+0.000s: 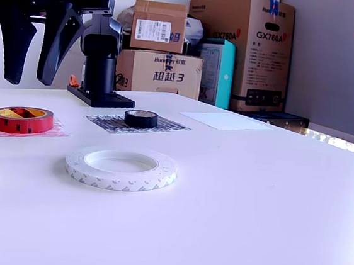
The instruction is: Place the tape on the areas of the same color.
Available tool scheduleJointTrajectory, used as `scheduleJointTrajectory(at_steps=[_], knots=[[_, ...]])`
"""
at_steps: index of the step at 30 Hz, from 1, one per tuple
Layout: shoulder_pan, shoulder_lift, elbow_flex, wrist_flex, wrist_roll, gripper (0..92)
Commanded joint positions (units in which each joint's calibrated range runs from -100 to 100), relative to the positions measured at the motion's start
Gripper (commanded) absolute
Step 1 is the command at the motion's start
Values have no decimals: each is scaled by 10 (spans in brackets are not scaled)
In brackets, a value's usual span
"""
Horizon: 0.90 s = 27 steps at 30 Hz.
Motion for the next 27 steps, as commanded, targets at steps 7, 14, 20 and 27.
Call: scheduleJointTrajectory(at_steps=[7, 14, 20, 27], knots=[[10, 32, 5, 31, -2, 446], [30, 33, 41, 33, -1, 446], [39, 31, 81, 35, 6, 446], [36, 34, 89, 67, 42, 446]])
